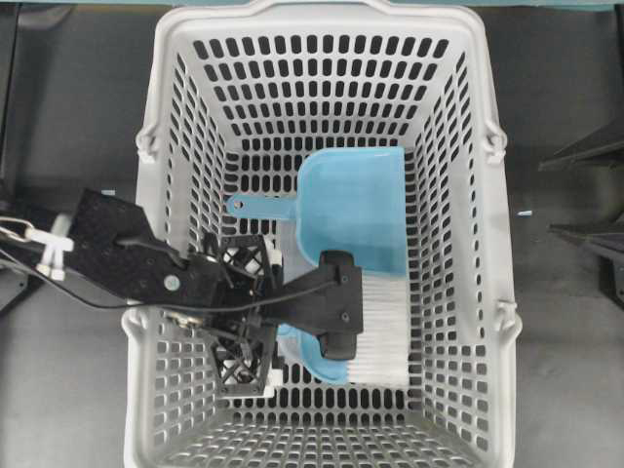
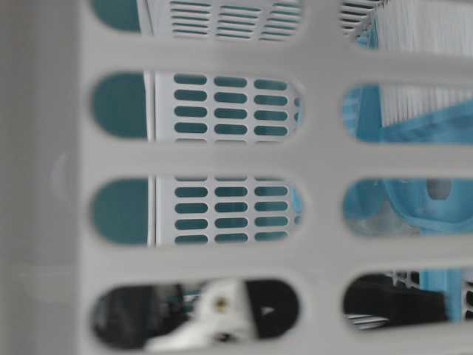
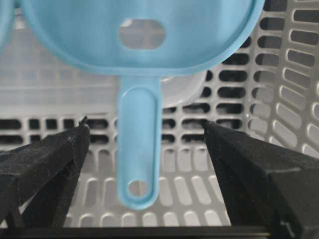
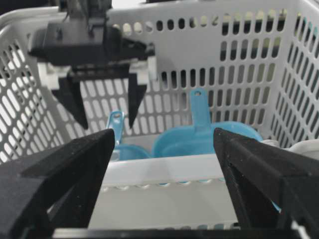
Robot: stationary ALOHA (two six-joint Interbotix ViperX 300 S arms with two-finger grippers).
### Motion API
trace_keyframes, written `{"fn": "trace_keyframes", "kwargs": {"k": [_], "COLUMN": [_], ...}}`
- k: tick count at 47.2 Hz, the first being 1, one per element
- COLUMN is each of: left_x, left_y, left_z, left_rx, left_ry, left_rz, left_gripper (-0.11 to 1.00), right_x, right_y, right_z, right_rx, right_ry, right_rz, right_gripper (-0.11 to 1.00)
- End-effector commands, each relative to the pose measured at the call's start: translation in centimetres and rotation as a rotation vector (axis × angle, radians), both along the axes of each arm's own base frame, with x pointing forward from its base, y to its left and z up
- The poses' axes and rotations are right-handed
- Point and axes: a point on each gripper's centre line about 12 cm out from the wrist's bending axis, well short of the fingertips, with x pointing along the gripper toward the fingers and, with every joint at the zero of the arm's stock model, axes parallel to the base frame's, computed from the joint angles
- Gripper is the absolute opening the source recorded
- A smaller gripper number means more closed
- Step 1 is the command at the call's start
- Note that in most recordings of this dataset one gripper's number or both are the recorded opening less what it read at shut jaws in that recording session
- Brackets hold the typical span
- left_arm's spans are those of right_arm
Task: Pick up the hand brush from the shopping basket with the left arm.
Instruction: 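Lower the open left gripper around the hand brush's blue handle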
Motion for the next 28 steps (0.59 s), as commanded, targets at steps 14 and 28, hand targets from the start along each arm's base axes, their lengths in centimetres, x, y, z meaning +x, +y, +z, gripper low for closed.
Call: {"fn": "trace_keyframes", "kwargs": {"k": [14,28], "left_x": [-0.6,-0.3], "left_y": [0.1,0.0], "left_z": [-1.2,-4.5], "left_rx": [0.008,0.009], "left_ry": [0.027,0.03], "left_rz": [-0.002,-0.009], "left_gripper": [0.9,0.9], "right_x": [0.2,0.1], "right_y": [0.2,0.2], "right_z": [0.6,0.4], "right_rx": [0.007,0.007], "right_ry": [-0.04,-0.037], "right_rz": [0.008,0.008], "right_gripper": [0.76,0.76]}}
